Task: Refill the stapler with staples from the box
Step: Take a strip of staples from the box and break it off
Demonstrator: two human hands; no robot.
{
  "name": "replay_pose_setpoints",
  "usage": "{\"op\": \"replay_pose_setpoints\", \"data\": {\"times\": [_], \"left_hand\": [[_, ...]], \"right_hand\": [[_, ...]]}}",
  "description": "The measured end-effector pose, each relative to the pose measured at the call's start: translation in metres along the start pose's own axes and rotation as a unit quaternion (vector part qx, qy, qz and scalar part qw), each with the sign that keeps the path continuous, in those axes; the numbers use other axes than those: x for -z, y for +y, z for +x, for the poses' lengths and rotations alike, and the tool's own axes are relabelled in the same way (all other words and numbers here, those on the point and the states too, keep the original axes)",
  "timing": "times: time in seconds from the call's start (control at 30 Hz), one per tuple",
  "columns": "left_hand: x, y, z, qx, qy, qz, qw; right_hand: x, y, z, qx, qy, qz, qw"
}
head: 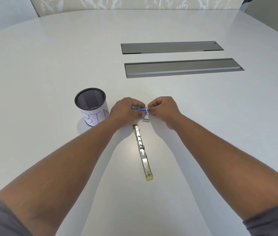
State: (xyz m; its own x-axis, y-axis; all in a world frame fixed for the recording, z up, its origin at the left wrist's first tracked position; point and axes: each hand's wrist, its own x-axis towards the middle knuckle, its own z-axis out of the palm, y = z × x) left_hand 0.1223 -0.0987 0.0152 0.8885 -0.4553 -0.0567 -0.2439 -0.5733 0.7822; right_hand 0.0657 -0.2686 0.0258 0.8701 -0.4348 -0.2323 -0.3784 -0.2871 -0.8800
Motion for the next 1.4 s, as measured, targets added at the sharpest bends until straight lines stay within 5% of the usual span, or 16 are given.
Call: {"op": "replay_pose_setpoints", "data": {"times": [0.7,1.4], "left_hand": [[-0.004,-0.013,-0.004,0.005,0.036,-0.086,0.996],[-0.01,-0.01,-0.009,-0.019,0.074,-0.076,0.994]], "right_hand": [[0.001,-0.015,-0.002,-0.054,-0.02,0.008,0.998],[0.001,-0.002,-0.007,0.0,-0.044,0.004,0.999]]}}
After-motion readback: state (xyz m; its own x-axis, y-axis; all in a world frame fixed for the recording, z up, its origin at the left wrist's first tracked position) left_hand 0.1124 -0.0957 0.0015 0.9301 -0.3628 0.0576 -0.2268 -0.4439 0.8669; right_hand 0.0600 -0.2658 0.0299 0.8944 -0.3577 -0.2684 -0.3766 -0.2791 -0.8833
